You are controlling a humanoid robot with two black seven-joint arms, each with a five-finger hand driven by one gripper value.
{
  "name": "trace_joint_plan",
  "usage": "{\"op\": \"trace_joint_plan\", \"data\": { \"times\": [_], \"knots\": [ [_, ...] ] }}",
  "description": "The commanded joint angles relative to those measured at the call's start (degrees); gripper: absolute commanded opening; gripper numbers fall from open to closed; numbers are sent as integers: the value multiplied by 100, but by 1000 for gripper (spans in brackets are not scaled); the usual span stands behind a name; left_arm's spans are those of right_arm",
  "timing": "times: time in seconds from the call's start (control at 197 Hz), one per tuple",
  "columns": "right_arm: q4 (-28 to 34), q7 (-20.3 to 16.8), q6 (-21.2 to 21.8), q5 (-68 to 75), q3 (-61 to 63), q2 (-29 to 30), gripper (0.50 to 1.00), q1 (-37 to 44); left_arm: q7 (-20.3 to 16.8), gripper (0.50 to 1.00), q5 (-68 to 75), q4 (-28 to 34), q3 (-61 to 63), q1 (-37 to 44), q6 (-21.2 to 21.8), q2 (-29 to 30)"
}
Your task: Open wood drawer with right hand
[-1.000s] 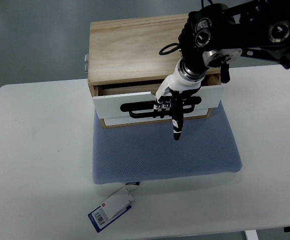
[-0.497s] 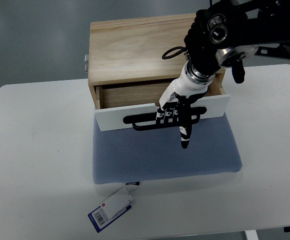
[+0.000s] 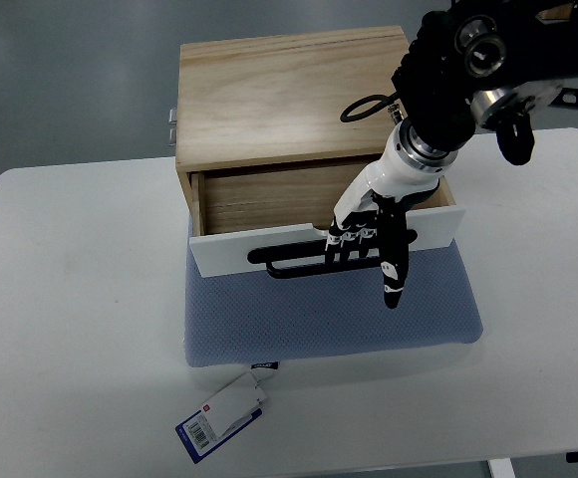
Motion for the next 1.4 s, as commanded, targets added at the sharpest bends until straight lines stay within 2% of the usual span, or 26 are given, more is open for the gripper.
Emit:
{"op": "trace_joint_plan", "data": {
  "times": [0.0,0.279,0.563,0.569,0.65,0.701,0.766,0.888,0.944,0.949,1.096,1.173,1.178,1.198,1.315,1.396],
  "knots": [
    [129,-1,1,53,-1,-122,944,42,0,1000,1,-1,0,0,1,0],
    [358,-1,1,264,157,-464,944,385,0,1000,1,-1,9,0,1,0],
    [208,-1,1,554,737,-851,944,675,0,1000,1,-1,9,0,1,0],
    [8,8,1,615,937,-973,944,675,0,1000,1,-1,9,0,1,0],
    [-486,122,1,694,1238,-1044,944,605,0,1000,1,-1,27,0,1,0],
    [-908,315,1,703,1423,-1097,944,508,0,1000,1,-1,35,0,1,0],
    [-1409,632,-160,703,1695,-1150,944,200,0,1000,1,-1,35,0,1,0],
    [-2384,1141,-748,694,2670,-1308,944,-739,0,1000,1,-9,44,0,1,0],
    [-2384,1142,-748,694,2671,-1308,944,-740,0,1000,1,-9,44,0,1,0],
    [-2767,1324,-940,694,3219,-1386,944,-1271,0,1000,1,-9,44,0,1,0],
    [-3737,1862,-1284,694,5288,-1326,944,-2989,0,1000,1,-9,62,0,1,0],
    [-3817,1915,-1311,694,5606,-1308,944,-3218,0,1000,1,-9,62,0,1,0],
    [-3965,2011,-1389,694,6329,-1204,944,-3793,0,1000,1,-18,62,0,1,0],
    [-4010,2047,-1425,694,6590,-1142,944,-4043,0,1000,9,-18,71,0,1,0],
    [-4239,2302,-1601,729,7760,-790,944,-5082,0,1000,9,-44,62,0,1,0],
    [-4546,2600,-1601,747,8690,-246,944,-5749,0,1000,9,-44,62,0,1,0]
  ]
}}
